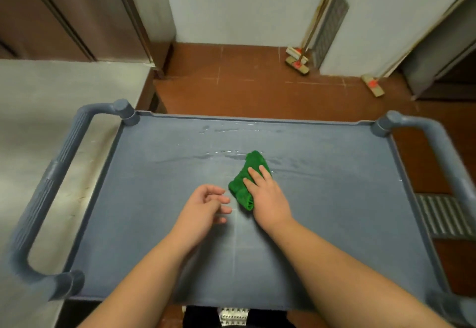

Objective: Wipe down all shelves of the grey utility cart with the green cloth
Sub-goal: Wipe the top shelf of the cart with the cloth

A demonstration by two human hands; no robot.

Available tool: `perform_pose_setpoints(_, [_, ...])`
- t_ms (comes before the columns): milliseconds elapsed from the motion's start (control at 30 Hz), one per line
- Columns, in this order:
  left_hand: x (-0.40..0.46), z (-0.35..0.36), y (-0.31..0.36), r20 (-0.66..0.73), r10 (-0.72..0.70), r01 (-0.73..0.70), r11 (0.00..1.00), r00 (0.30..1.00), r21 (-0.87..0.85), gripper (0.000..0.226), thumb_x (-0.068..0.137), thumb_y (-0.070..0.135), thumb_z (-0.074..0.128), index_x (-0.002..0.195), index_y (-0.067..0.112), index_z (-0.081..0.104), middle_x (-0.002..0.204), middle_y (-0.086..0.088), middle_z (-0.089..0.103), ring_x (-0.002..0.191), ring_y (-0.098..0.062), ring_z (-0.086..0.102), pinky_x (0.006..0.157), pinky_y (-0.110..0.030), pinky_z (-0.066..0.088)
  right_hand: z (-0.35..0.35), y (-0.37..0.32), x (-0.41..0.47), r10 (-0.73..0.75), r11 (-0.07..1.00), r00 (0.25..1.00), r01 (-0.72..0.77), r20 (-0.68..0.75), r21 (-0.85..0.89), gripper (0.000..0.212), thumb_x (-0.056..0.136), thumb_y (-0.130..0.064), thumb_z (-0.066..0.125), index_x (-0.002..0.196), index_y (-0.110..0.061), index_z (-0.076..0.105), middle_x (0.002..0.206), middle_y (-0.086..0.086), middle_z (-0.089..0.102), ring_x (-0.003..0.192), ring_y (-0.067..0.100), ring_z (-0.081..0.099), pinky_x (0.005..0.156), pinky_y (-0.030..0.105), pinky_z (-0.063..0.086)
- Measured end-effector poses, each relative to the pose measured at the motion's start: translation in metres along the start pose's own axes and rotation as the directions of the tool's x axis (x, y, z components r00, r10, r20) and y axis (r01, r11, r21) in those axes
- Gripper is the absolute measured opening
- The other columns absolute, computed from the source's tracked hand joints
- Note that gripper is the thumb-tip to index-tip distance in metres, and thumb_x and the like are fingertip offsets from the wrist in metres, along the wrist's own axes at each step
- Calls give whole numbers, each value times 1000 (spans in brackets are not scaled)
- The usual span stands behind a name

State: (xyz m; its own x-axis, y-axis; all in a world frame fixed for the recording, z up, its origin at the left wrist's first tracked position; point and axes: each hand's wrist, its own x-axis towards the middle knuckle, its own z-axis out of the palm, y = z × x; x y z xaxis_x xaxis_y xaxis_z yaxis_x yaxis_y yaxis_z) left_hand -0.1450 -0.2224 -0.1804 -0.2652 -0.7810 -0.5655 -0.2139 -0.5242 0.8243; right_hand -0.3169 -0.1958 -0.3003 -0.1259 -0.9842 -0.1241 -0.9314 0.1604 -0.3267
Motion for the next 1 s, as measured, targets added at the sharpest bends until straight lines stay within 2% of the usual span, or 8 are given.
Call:
perform_pose_setpoints(133, [-3,58,4,61,18,-18,1000,998,6,28,92,-10,36,97,11,54,87,-6,61,69,-17,61,65,-32,49,-23,66,-28,89,996,996,-89,-15,-6,58,87,-7,59,143,-19,50,161,0,28,151,27,14,117,42,30])
perform_pose_setpoints(333, [-6,138,9,122,14,-19,999,992,36,27,90,-10,38,106,6,54,90,-8,61,73,-19,61,68,-34,49,-62,160,-78,240,971,969,-240,-53,7,61,90,-3,52,148,-22,42,164,-4,18,152,21,5,117,38,25])
perform_pose_setpoints(433, [-6,170,10,145,8,-16,999,989,51,27,91,-9,37,104,7,55,90,-8,61,74,-20,61,69,-36,49,-77,195,-96,293,956,954,-293,-71,4,61,91,-1,52,147,-22,42,164,-4,18,152,21,4,117,38,23])
perform_pose_setpoints(533, [-4,193,11,167,10,-23,997,986,79,28,91,-8,37,105,7,55,90,-7,62,74,-19,62,69,-35,49,-85,226,-111,379,925,919,-381,-104,4,65,87,5,54,146,-20,45,163,-2,21,152,23,6,119,43,25])
perform_pose_setpoints(633, [-2,208,14,184,17,-36,994,983,99,28,91,-8,37,106,8,54,91,-7,62,75,-20,62,72,-37,50,-90,257,-123,490,866,859,-499,-150,-27,71,81,9,56,146,-19,46,162,0,24,151,26,10,118,41,28])
perform_pose_setpoints(767, [1,217,16,193,13,-37,992,981,119,26,92,-6,38,108,7,54,91,-7,62,75,-21,62,73,-37,50,-92,272,-132,521,844,836,-535,-172,-41,73,78,11,54,144,-19,48,161,1,26,150,28,12,118,43,28])
perform_pose_setpoints(867, [3,217,16,190,9,-34,991,982,129,26,92,-6,38,106,8,55,92,-7,63,76,-21,64,76,-39,50,-94,266,-136,534,843,835,-539,-131,0,76,76,4,57,146,-21,45,163,-2,21,151,25,7,120,42,23])
perform_pose_setpoints(1000, [3,212,14,197,-4,-24,990,980,139,26,91,-5,39,105,9,56,92,-6,64,75,-19,64,74,-37,51,-106,261,-131,546,833,836,-549,58,71,80,78,-21,57,153,-25,31,166,-5,4,151,22,-10,123,47,1])
